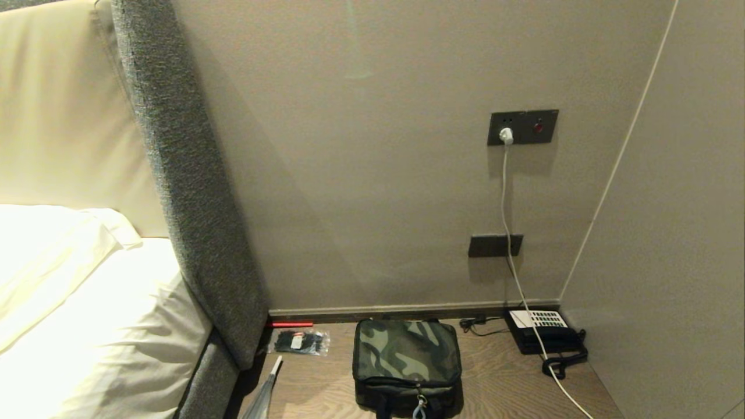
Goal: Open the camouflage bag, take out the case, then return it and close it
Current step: Open the top of the storage box
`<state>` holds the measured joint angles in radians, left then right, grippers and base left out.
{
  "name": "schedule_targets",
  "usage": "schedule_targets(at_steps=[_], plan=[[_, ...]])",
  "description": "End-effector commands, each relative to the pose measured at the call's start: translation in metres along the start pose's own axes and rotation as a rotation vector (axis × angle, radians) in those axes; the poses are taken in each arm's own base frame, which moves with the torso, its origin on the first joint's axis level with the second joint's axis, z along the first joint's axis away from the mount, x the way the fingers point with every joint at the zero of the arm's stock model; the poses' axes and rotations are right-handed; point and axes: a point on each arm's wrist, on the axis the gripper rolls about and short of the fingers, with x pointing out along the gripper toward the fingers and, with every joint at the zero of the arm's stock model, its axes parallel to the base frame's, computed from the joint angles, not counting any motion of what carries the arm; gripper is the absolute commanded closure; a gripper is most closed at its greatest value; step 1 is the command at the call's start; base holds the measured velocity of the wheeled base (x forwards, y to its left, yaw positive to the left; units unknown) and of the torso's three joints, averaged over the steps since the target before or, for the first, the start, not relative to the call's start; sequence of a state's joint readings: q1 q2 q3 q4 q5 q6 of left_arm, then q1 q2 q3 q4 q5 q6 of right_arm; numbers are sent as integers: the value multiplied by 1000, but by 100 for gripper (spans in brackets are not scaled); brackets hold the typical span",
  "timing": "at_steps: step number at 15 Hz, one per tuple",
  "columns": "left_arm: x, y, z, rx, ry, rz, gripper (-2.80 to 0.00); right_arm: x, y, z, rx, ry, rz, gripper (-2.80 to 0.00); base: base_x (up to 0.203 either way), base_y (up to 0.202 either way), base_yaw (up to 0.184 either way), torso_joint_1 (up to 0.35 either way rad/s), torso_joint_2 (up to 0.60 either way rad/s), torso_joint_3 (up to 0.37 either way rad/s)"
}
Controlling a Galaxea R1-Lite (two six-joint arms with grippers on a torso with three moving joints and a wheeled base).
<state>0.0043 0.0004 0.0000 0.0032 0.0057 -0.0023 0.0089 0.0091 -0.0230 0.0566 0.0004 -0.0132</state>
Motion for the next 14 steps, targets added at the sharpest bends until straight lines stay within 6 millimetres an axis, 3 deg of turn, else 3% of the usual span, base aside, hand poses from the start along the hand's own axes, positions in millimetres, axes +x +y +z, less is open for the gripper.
schedule_targets(at_steps=[1, 14], plan=[[0, 0, -1, -1, 1, 1, 0, 0, 0, 0, 2, 2, 0, 0, 0, 0, 0, 0, 0, 0], [0, 0, -1, -1, 1, 1, 0, 0, 0, 0, 4, 0, 0, 0, 0, 0, 0, 0, 0, 0]])
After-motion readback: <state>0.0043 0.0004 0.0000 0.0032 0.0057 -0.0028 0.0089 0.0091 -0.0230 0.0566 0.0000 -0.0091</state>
